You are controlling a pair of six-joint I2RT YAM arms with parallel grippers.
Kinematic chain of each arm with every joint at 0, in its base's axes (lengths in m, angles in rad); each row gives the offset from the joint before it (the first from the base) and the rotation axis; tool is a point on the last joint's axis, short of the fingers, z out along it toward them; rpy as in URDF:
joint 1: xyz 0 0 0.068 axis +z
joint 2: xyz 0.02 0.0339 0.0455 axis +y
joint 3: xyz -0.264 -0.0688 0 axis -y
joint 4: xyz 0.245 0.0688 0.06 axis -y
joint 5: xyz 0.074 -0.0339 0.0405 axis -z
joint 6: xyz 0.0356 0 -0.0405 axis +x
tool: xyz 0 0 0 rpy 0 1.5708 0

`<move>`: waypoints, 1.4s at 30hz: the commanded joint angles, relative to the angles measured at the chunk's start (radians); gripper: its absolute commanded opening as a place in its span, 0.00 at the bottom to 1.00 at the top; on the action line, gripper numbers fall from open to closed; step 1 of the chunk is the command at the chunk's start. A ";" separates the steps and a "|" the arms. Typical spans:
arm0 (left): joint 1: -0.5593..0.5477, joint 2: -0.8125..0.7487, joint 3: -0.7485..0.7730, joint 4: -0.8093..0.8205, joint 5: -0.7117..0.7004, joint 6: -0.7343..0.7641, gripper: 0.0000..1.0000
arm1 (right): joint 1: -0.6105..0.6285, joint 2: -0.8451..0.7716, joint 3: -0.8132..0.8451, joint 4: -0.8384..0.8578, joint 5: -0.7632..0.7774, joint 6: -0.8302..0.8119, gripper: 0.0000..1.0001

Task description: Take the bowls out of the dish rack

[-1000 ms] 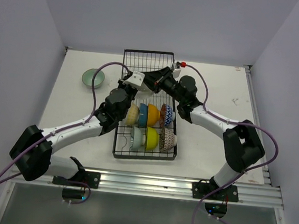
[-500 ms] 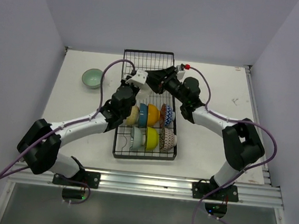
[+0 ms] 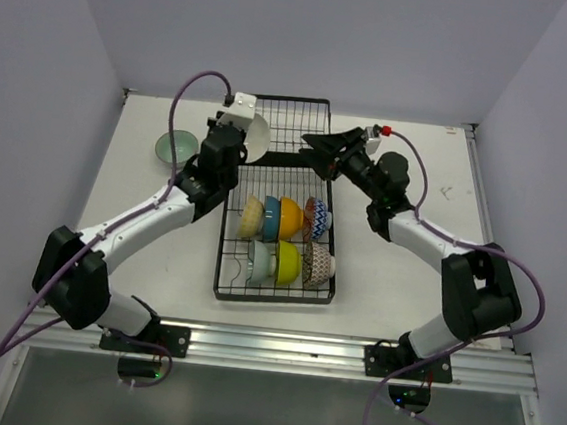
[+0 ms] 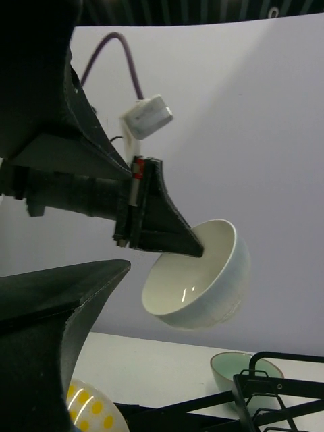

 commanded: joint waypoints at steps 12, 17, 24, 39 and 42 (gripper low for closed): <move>0.531 0.065 0.380 -0.554 0.528 -0.508 0.00 | -0.052 -0.139 0.025 -0.378 -0.072 -0.476 0.53; 0.647 0.164 0.466 -0.631 0.626 -0.574 0.00 | -0.091 -0.179 0.025 -0.522 -0.035 -0.648 0.09; 0.744 0.276 0.525 -0.656 0.724 -0.648 0.00 | -0.157 -0.220 -0.010 -0.582 -0.037 -0.754 0.00; 0.778 0.465 0.632 -0.705 0.705 -0.688 0.00 | -0.227 -0.196 -0.073 -0.565 -0.075 -0.802 0.00; 0.778 0.465 0.620 -0.707 0.671 -0.679 0.00 | -0.228 -0.182 -0.073 -0.559 -0.078 -0.800 0.00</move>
